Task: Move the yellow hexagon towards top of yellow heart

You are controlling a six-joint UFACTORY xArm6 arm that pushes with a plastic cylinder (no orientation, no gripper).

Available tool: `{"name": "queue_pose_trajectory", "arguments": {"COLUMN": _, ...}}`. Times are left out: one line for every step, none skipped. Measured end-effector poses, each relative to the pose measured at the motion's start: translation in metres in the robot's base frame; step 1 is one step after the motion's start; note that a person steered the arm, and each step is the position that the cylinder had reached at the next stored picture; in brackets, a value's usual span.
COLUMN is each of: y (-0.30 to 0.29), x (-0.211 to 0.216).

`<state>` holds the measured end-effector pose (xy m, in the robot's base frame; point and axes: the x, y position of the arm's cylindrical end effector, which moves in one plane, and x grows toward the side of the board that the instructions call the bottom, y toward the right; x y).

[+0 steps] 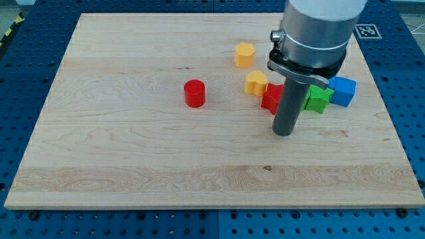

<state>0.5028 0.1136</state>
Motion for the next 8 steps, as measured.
{"name": "queue_pose_trajectory", "arguments": {"y": -0.007, "x": -0.016}}
{"name": "queue_pose_trajectory", "arguments": {"y": -0.016, "x": -0.036}}
{"name": "queue_pose_trajectory", "arguments": {"y": -0.032, "x": -0.064}}
{"name": "queue_pose_trajectory", "arguments": {"y": -0.053, "x": -0.089}}
{"name": "queue_pose_trajectory", "arguments": {"y": -0.054, "x": -0.128}}
{"name": "queue_pose_trajectory", "arguments": {"y": -0.051, "x": -0.169}}
{"name": "queue_pose_trajectory", "arguments": {"y": -0.06, "x": -0.188}}
{"name": "queue_pose_trajectory", "arguments": {"y": -0.103, "x": -0.187}}
